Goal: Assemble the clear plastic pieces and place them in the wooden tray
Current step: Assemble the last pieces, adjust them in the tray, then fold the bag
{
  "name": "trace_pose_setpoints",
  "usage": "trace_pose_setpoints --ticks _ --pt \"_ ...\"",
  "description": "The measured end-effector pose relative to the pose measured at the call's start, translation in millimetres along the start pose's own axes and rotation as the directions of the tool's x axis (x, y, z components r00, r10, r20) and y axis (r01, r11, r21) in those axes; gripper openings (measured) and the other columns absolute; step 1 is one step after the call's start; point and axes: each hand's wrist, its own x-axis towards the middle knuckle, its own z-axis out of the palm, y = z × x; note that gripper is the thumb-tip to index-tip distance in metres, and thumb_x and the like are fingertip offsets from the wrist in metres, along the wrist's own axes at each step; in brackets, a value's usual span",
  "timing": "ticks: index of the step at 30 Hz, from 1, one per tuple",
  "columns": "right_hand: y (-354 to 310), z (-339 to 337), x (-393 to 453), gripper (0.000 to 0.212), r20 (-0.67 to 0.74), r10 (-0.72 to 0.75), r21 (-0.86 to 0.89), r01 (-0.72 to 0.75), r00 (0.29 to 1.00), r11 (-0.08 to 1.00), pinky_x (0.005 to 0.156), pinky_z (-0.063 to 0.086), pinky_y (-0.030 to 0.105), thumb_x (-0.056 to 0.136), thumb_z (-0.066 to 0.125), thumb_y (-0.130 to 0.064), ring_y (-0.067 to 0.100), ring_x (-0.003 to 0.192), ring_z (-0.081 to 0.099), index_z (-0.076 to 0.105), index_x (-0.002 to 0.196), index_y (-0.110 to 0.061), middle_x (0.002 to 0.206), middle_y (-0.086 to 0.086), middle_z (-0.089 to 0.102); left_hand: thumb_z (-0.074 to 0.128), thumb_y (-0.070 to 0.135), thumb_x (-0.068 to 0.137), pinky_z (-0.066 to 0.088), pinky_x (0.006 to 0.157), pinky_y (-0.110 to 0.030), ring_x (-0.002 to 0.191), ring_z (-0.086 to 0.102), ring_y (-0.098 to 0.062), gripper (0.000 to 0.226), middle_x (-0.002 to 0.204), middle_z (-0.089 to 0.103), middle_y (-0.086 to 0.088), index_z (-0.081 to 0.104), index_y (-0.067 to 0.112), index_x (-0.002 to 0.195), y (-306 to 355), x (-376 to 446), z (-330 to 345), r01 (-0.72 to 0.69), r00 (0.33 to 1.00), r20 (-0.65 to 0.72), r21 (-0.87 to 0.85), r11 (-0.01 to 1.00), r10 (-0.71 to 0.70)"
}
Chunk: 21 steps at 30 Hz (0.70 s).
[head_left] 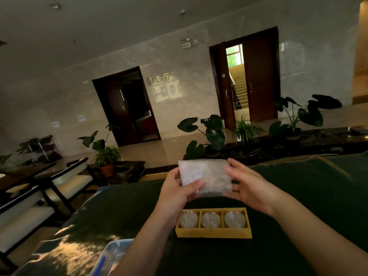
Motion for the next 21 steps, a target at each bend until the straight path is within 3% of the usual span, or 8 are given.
trace_pose_setpoints --ticks 2,5,9,13,18,21 --pt "-0.3 1.4 0.9 0.095 -0.044 -0.043 -0.060 0.041 0.998 0.997 0.078 0.061 0.041 0.071 0.079 -0.003 0.031 0.101 0.072 0.033 0.149 -0.032 0.124 0.013 0.064 0.082 0.006 0.074 0.061 0.070 -0.030 0.100 0.073 -0.021 0.064 0.117 0.070 -0.004 0.051 0.021 0.128 -1.9 1.3 -0.6 -0.027 1.000 0.009 0.036 0.999 0.026" --pt "-5.1 0.6 2.3 0.084 -0.106 -0.104 -0.048 0.099 0.989 0.994 0.071 0.061 0.035 0.072 0.071 0.012 0.032 0.099 0.072 0.043 0.144 -0.020 0.116 0.016 0.071 0.081 0.011 0.077 0.061 0.069 -0.027 0.096 0.074 -0.020 0.050 0.108 0.076 -0.003 0.060 0.015 0.123 -2.3 0.8 -6.1 -0.009 0.997 0.082 0.049 0.999 0.005" --pt "-5.0 -0.5 -0.7 0.055 -0.075 -0.086 -0.063 0.082 0.993 0.995 0.069 0.062 0.032 0.070 0.073 0.007 0.033 0.100 0.072 0.063 0.123 -0.007 0.110 0.017 0.074 0.080 0.014 0.080 0.060 0.067 -0.025 0.097 0.074 -0.024 0.044 0.108 0.077 -0.005 0.064 0.012 0.120 0.0 2.1 -14.6 0.032 0.990 0.132 0.048 0.998 -0.038" --pt "5.4 -2.7 0.5 0.045 -0.148 -0.045 -0.005 0.045 0.988 0.999 0.060 0.061 0.027 0.063 0.077 0.006 0.032 0.090 0.074 0.068 0.107 0.002 0.102 0.020 0.075 0.083 0.017 0.077 0.059 0.066 -0.024 0.096 0.075 -0.025 0.042 0.106 0.077 -0.005 0.068 0.014 0.115 -5.8 2.9 -20.1 0.066 0.986 0.148 0.040 0.997 -0.071" --pt "33.0 5.8 14.0 0.038 -0.156 0.040 -0.073 -0.052 0.987 0.996 0.057 0.060 0.027 0.059 0.080 0.004 0.028 0.080 0.075 0.073 0.096 -0.001 0.092 0.018 0.076 0.086 0.024 0.072 0.062 0.082 -0.037 0.105 0.071 -0.030 0.037 0.114 0.075 -0.010 0.075 0.021 0.108 -23.7 -9.4 -46.2 0.164 0.962 0.217 0.030 0.986 -0.166" --pt "58.1 20.9 27.9 0.025 -0.142 0.078 -0.161 -0.101 0.987 0.982 0.065 0.062 0.033 0.060 0.080 -0.003 0.027 0.083 0.075 0.078 0.084 -0.009 0.092 0.015 0.077 0.084 0.022 0.075 0.062 0.079 -0.032 0.107 0.071 -0.030 0.041 0.116 0.074 -0.014 0.072 0.013 0.113 -38.8 -26.7 -73.5 0.202 0.963 0.188 -0.017 0.979 -0.195"
